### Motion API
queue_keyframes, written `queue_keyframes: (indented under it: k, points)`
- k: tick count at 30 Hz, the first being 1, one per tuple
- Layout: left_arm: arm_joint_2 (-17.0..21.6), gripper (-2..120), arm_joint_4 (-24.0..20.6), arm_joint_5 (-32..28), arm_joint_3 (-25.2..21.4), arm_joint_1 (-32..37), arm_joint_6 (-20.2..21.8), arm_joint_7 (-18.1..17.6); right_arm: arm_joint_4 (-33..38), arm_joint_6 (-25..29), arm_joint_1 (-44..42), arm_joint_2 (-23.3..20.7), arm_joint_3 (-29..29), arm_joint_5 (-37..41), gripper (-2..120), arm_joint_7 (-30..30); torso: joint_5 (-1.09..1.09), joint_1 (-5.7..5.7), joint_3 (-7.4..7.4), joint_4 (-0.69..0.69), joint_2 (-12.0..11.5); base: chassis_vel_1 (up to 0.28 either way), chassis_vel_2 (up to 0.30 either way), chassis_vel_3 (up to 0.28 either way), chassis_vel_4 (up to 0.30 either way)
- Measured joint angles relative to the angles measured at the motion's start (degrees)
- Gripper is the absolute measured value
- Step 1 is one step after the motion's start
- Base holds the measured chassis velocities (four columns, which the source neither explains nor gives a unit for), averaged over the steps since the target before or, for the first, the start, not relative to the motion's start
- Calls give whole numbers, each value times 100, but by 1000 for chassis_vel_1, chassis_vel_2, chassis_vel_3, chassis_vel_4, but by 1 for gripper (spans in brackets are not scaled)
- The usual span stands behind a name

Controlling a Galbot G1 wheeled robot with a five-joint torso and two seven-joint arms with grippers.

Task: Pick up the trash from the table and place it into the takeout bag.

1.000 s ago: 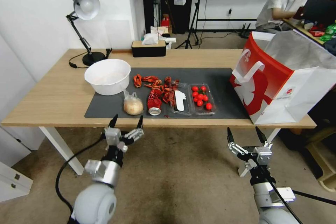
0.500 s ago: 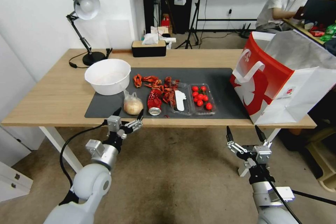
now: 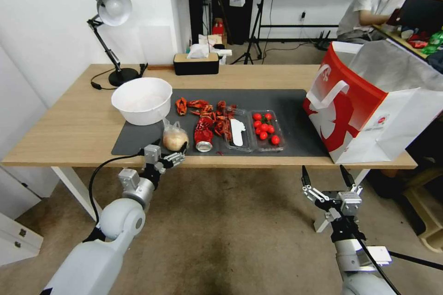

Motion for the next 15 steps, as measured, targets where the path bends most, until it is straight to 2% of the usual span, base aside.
queue_keyframes:
  k: [6,9,10,13,14,15]
  points:
    - [0,94,68,9,76,-68,9,-21,-5,-3,21,-18,2,14,100,15,2,-1,-1,3,0,0,0,0,0]
    - [2,84,76,16,98,-95,9,-23,-12,-13,28,-20,3,19,100,20,0,-1,-1,0,0,0,0,0,0]
    - [2,84,76,16,98,-95,9,-23,-12,-13,28,-20,3,19,100,20,0,-1,-1,0,0,0,0,0,0]
    - [16,68,77,22,97,-94,7,-23,-30,-18,28,-6,-1,18,100,21,0,-1,-1,-1,0,0,0,0,0]
    - [16,68,77,22,97,-94,7,-23,-30,-18,28,-6,-1,18,100,21,0,-1,-1,-1,0,0,0,0,0]
    - [21,63,77,27,90,-85,0,-23,-32,-19,27,0,-8,16,100,21,-1,-1,-1,-1,0,0,0,0,0]
